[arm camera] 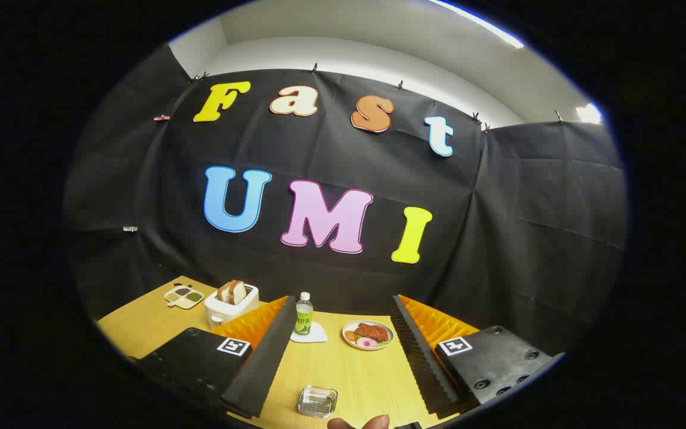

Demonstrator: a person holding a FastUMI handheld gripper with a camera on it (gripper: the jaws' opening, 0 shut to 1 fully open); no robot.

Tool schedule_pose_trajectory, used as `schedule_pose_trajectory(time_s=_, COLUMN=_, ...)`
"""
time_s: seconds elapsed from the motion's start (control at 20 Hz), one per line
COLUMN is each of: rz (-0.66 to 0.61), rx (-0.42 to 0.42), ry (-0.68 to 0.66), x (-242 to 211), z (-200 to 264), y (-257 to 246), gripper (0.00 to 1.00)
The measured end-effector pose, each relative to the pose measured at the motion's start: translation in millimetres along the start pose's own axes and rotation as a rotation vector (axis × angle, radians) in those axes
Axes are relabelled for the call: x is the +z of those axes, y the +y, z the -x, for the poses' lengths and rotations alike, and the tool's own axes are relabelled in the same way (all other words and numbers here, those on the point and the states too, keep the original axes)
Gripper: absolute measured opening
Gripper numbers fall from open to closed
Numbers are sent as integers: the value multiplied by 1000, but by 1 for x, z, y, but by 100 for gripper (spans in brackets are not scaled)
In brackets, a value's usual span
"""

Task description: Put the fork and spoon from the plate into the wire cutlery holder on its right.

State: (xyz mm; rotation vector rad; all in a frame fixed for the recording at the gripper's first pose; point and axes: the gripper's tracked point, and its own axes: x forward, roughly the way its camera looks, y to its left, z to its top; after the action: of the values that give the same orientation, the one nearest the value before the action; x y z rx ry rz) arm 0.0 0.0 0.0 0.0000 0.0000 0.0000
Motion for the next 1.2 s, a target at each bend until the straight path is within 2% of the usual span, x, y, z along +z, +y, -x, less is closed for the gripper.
schedule_pose_trajectory(time_s=0.75, rz=-19, rx=-46, ry=34, x=-8, z=1, y=-8, gripper=98)
schedule_pose_trajectory(time_s=1.0, rz=-29, rx=-32, ry=41, x=-7, z=5, y=-1, gripper=98)
schedule_pose_trajectory(time_s=1.2, rz=-35, rx=10, ry=60, x=-8, z=8, y=22, gripper=98)
